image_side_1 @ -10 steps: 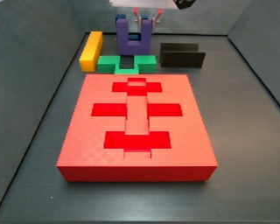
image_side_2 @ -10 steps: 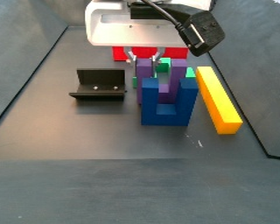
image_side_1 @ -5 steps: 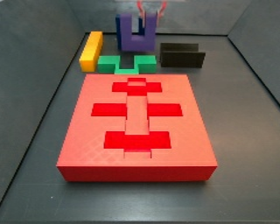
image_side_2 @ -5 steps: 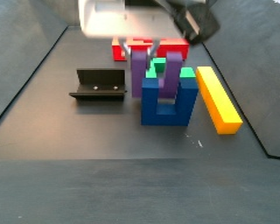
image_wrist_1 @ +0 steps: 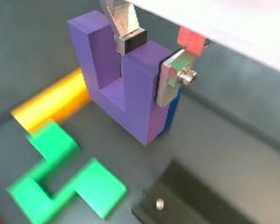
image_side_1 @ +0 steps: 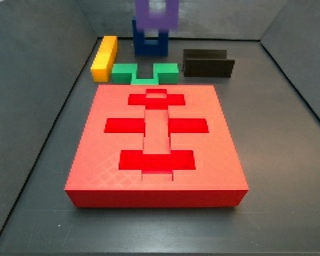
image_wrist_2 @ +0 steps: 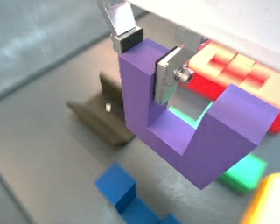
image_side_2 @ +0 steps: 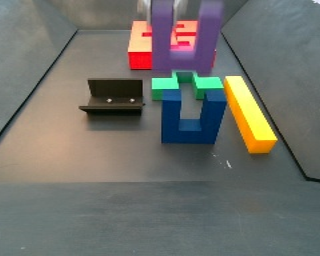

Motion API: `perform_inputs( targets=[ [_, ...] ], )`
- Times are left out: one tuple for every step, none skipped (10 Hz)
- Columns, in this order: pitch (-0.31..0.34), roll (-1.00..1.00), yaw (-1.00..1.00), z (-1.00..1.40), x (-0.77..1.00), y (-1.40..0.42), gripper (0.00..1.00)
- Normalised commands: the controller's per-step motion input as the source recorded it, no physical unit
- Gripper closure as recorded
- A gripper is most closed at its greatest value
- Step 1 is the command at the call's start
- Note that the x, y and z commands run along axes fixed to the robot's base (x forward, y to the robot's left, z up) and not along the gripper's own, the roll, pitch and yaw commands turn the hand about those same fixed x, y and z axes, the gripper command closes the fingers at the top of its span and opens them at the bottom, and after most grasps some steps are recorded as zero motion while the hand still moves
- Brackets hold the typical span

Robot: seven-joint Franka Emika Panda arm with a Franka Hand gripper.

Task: Pick up the purple object. Move up. Move to above the board. Insert the purple object.
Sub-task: Move to above the board.

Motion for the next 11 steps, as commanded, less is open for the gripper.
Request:
perform_inputs(
  targets=[
    [0.026, 0.02, 0.0, 1.4, 0.01, 0.0, 1.0],
    [0.077, 0.0, 0.0, 0.95, 0.05, 0.01, 1.0],
    [0.09, 0.01, 0.0, 0.62, 0.03, 0.01, 1.0],
    [0.068, 0.01, 0.0, 0.34, 0.03, 0.0, 1.0],
    [0.053, 0.01, 0.0, 0.21, 0.02, 0.0, 1.0],
    [0.05, 0.0, 0.0, 0.17, 0.01, 0.0, 1.0],
    [0.318, 0.11, 0.1, 0.19, -0.19, -1.4, 1.0],
    [0.27, 0.14, 0.09, 0.18, -0.18, -1.4, 1.0],
    [0.208, 0.15, 0.08, 0.18, -0.19, -1.4, 1.0],
    [0.107, 0.05, 0.03, 0.18, -0.19, -1.4, 1.0],
    [0.066, 0.03, 0.03, 0.19, -0.18, -1.4, 1.0]
  ],
)
